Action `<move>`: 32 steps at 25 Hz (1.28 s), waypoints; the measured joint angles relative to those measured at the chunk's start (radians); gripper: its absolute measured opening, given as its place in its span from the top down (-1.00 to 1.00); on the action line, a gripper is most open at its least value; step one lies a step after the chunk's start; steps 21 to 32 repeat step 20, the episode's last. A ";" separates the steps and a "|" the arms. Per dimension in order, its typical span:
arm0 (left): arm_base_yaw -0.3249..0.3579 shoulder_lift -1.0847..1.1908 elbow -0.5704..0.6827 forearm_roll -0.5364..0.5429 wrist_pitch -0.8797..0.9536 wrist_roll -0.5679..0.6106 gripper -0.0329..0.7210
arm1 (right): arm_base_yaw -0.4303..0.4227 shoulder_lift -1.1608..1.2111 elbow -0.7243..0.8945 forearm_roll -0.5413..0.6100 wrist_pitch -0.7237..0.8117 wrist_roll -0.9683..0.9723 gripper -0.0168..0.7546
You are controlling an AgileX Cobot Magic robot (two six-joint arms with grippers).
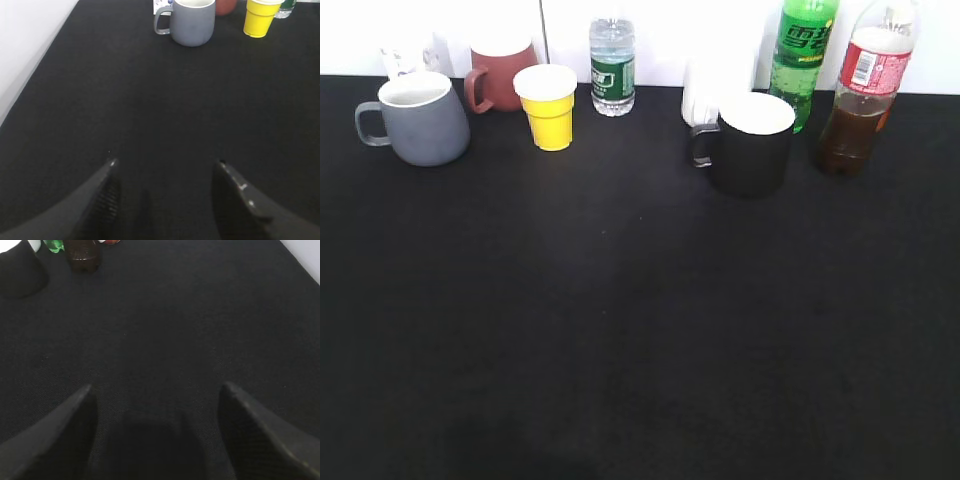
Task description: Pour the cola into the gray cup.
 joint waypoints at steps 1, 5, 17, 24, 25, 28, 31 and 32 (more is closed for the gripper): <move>0.000 0.000 0.000 0.000 0.000 0.000 -0.26 | 0.000 0.000 0.000 0.000 0.000 0.000 -0.52; 0.000 0.000 0.000 0.000 0.000 0.000 -0.10 | 0.000 0.000 0.000 0.000 0.000 0.000 -0.52; 0.000 0.000 0.000 0.000 0.000 0.000 0.29 | 0.000 0.000 0.000 0.000 -0.001 0.000 -0.52; 0.000 0.000 0.000 0.000 0.000 0.000 0.29 | 0.000 0.000 0.000 0.000 -0.001 0.000 -0.52; 0.000 0.000 0.000 0.000 0.000 0.000 0.29 | 0.000 0.000 0.000 0.000 -0.001 0.000 -0.52; 0.000 0.000 0.000 0.000 0.000 0.000 0.29 | 0.000 0.000 0.000 0.000 -0.001 0.000 -0.52; 0.000 0.000 0.000 0.000 0.000 0.000 0.29 | 0.000 0.000 0.000 0.000 -0.001 0.000 -0.52; 0.000 0.000 0.000 0.000 0.000 0.000 0.29 | 0.000 0.000 0.000 0.000 -0.001 0.000 -0.52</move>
